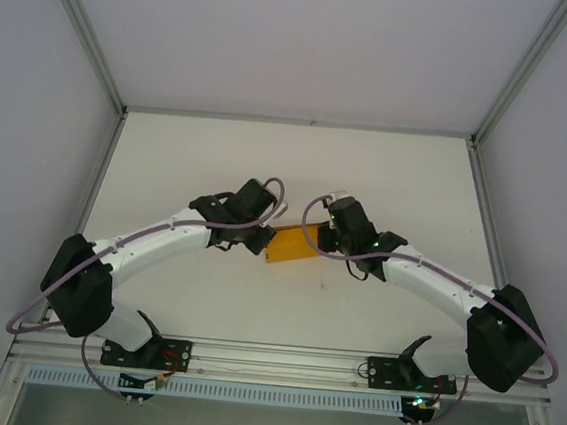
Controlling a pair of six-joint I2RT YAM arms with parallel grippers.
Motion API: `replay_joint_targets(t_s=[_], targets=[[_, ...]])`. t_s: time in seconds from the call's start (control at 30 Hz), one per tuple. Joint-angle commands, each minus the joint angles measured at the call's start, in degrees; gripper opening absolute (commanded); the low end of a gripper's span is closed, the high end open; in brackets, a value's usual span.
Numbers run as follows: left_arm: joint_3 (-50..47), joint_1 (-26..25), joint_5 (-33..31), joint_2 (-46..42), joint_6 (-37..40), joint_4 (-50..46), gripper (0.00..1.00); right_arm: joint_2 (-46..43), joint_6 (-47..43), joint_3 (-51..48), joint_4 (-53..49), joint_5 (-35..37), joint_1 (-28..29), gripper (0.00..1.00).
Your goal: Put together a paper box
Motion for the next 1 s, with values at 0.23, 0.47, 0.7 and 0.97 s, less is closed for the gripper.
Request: replay_joint_targets(t_s=[0.23, 0.47, 0.7, 0.97], targets=[[5.6, -0.3, -0.2, 2.7, -30.5, -7.5, 0.00, 1.9, 8.9, 2.7, -10.0, 7.1, 4.7, 0.00], [-0.3, -1.7, -3.7, 0.3, -37.0, -3.5, 0.00, 0.9, 12.3, 1.0, -8.8, 9.9, 6.7, 0.00], [-4.0, -3.5, -4.4, 0.0, -35.7, 0.3, 0.00, 0.7, 12.1, 0.1, -7.5, 10.2, 7.0, 0.00], [-16.7, -8.1, -7.8, -1.3, -31.7, 9.6, 0.00, 0.3, 6.7, -7.7, 3.3, 9.6, 6.9, 0.00]])
